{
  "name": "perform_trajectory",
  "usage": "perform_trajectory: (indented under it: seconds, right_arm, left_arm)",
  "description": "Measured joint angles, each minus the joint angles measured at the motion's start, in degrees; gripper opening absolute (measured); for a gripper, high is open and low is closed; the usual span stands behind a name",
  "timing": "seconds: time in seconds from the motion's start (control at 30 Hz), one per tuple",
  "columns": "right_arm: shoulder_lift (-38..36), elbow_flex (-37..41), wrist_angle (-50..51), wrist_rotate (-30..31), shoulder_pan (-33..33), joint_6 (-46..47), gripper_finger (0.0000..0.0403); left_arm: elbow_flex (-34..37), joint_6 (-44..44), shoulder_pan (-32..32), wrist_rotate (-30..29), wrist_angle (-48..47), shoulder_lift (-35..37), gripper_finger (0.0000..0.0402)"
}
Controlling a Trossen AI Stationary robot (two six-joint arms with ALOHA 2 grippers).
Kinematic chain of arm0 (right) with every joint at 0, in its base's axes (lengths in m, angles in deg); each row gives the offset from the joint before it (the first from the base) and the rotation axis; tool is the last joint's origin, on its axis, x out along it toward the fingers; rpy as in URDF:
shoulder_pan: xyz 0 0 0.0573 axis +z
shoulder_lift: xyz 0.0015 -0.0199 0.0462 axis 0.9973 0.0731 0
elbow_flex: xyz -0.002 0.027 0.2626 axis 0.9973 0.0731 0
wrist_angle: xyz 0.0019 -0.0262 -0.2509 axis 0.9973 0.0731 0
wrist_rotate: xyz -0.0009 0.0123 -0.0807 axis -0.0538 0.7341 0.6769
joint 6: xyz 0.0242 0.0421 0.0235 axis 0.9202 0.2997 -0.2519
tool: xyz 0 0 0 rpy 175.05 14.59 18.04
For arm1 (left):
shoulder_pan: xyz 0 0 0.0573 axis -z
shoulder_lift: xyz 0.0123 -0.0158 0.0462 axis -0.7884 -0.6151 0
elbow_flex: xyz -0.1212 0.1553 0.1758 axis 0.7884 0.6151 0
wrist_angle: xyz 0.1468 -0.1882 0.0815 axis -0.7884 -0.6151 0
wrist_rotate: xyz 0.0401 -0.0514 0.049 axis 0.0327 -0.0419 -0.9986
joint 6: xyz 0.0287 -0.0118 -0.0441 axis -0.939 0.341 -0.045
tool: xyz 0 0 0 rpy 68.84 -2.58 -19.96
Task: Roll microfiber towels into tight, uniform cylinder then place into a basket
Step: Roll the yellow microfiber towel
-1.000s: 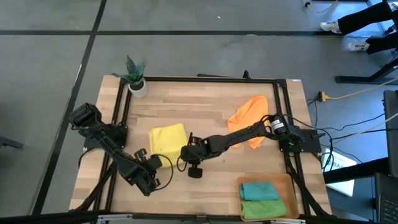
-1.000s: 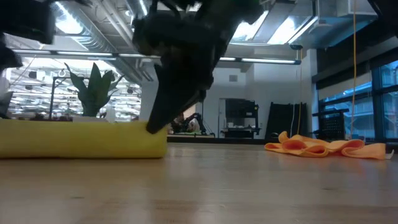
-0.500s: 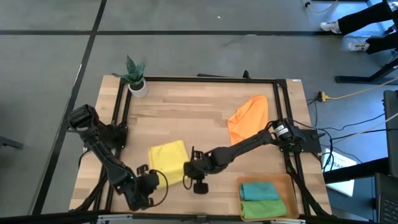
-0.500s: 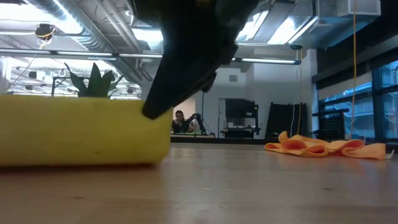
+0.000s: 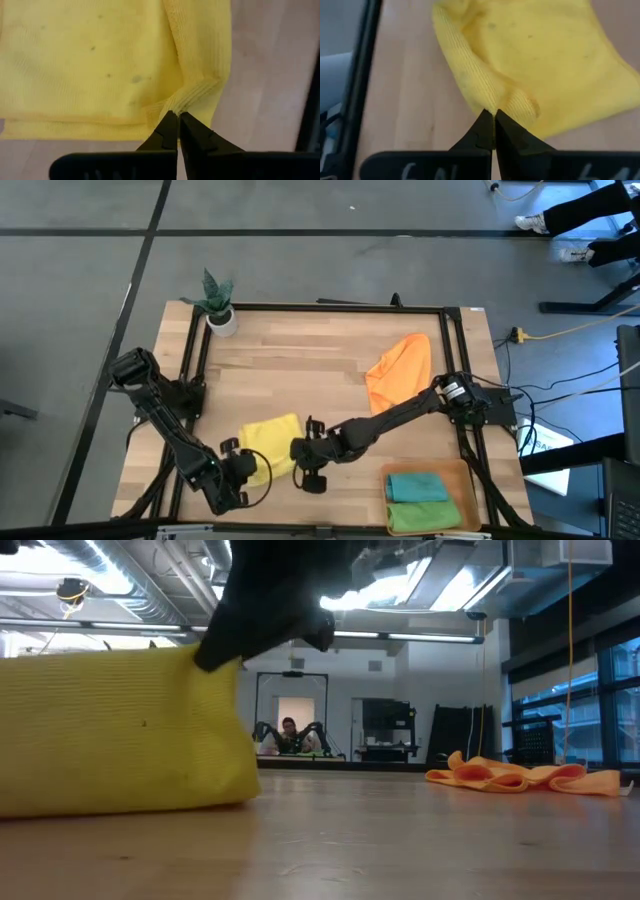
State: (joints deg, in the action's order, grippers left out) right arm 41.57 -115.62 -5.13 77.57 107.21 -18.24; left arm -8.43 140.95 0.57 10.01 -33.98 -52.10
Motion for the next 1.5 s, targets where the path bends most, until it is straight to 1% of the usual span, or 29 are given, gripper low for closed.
perform_trajectory:
  seconds: [0.1,0.27,0.33,0.4,0.47,0.57,0.77,1.03,1.27,1.4,1.5]
  right_arm:
    - [0.4,0.0,0.4,-0.1,-1.7,0.5,0.0006]
    - [0.7,0.0,2.7,-2.5,-4.2,1.4,0.0006]
    - [1.1,0.0,3.4,-4.8,-5.0,1.3,0.0006]
    - [1.9,0.0,3.0,-8.4,-5.7,0.8,0.0006]
    - [2.8,0.0,2.8,-10.5,-6.4,-0.1,0.0006]
    - [3.9,0.0,2.6,-10.2,-7.4,-0.4,0.0006]
    - [5.5,0.0,1.1,-8.9,-8.3,-1.8,0.0006]
    - [6.9,0.0,-0.4,-8.7,-8.3,-3.5,0.0007]
    - [6.9,0.1,-2.8,-8.7,-8.3,-7.7,0.0034]
    - [6.9,0.1,-3.5,-8.5,-8.3,-7.9,0.0052]
    - [6.9,0.1,-4.5,-8.5,-8.3,-8.4,0.0072]
  left_arm:
    - [0.0,2.6,0.1,0.1,-1.4,0.0,0.0000]
    - [0.0,4.9,0.4,0.3,-2.5,0.0,0.0000]
    - [0.0,5.8,0.3,0.4,-2.8,0.0,0.0000]
    - [0.0,6.8,0.2,0.7,-3.9,0.0,0.0000]
    - [0.0,8.8,0.1,1.0,-5.4,0.0,0.0000]
    - [0.0,10.5,-0.2,2.2,-7.3,0.0,0.0000]
    - [0.0,10.5,-0.6,2.7,-7.2,0.0,0.0000]
    - [0.5,10.6,-0.9,3.6,-6.9,-2.7,0.0000]
    - [0.5,10.4,-0.8,5.7,-6.4,-3.7,0.0000]
    - [0.5,10.1,-0.8,5.9,-6.5,-3.7,0.0000]
    - [0.5,10.0,-0.8,5.8,-6.5,-3.7,0.0000]
